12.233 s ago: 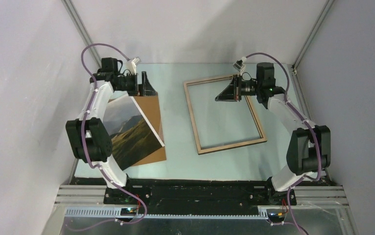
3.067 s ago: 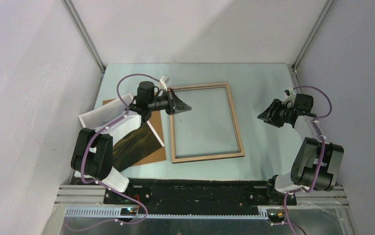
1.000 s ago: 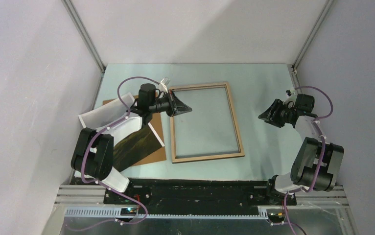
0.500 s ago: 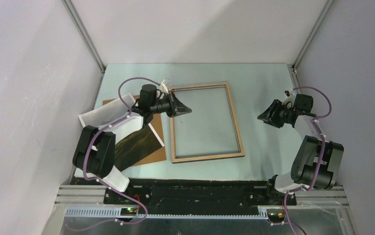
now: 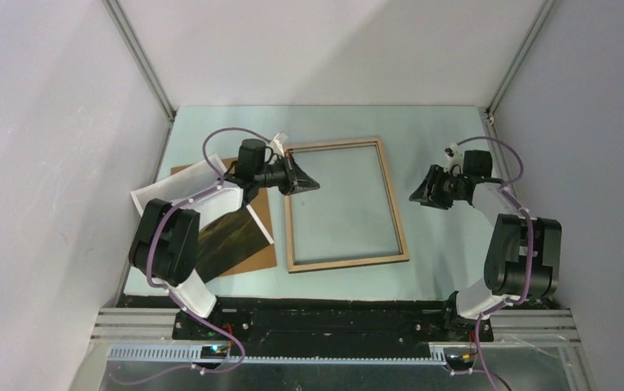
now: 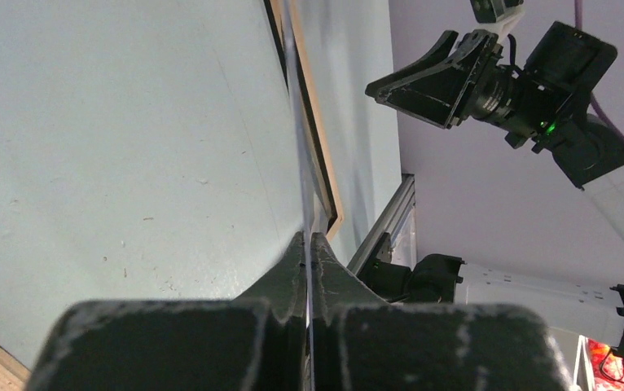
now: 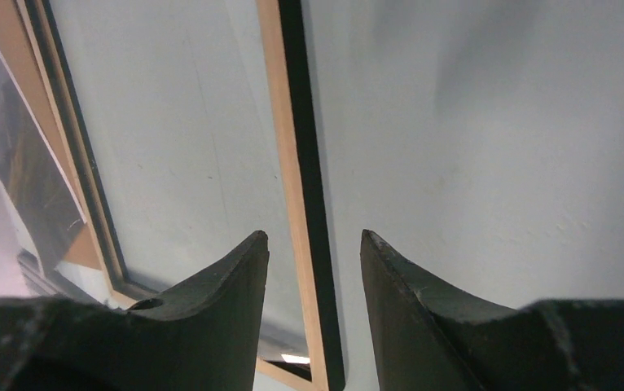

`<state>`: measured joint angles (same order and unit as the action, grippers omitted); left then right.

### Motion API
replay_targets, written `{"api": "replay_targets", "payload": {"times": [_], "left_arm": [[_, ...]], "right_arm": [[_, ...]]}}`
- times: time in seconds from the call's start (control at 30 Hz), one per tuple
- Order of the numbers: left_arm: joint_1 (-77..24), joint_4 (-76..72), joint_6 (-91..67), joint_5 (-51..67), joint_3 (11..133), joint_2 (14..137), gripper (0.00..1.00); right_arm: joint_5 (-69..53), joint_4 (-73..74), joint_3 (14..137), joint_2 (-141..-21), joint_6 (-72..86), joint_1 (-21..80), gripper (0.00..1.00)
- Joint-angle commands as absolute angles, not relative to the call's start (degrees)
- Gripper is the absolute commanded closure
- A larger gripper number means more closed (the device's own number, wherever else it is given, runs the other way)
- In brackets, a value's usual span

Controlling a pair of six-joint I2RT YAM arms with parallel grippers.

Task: Put the photo into the frame
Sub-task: Place the photo frame item in the photo frame.

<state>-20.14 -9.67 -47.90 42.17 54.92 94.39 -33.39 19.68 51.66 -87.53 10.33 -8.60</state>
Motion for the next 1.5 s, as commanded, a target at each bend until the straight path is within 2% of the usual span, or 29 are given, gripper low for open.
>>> {"api": "replay_targets", "payload": {"times": [0.0, 0.4, 0.83, 1.13, 1.47], "left_arm": [[-20.79, -10.24, -45.2, 43.83, 58.3, 94.92, 1.0], [-20.79, -9.51, -44.13, 45.25, 60.73, 97.24, 1.0], [-20.82, -8.84, -43.97, 45.58, 62.62, 99.76, 1.0], [-20.75, -8.38, -43.56, 45.63, 63.45, 101.34, 1.0], [-20.74, -7.75, -42.87, 45.25, 63.64, 102.28, 1.0]], "right_arm": [[-30.19, 19.03, 57.26, -90.3, 8.13, -4.72, 0.5], [-29.14, 19.4, 65.87, -102.59, 8.24, 1.43, 0.5], [-30.94, 19.57, 69.31, -107.6, 8.81, 2.98, 0.52], [-30.63, 19.43, 70.12, -108.99, 8.72, 3.3, 0.58], [-30.29, 19.78, 70.75, -110.18, 9.14, 3.54, 0.7]]}}
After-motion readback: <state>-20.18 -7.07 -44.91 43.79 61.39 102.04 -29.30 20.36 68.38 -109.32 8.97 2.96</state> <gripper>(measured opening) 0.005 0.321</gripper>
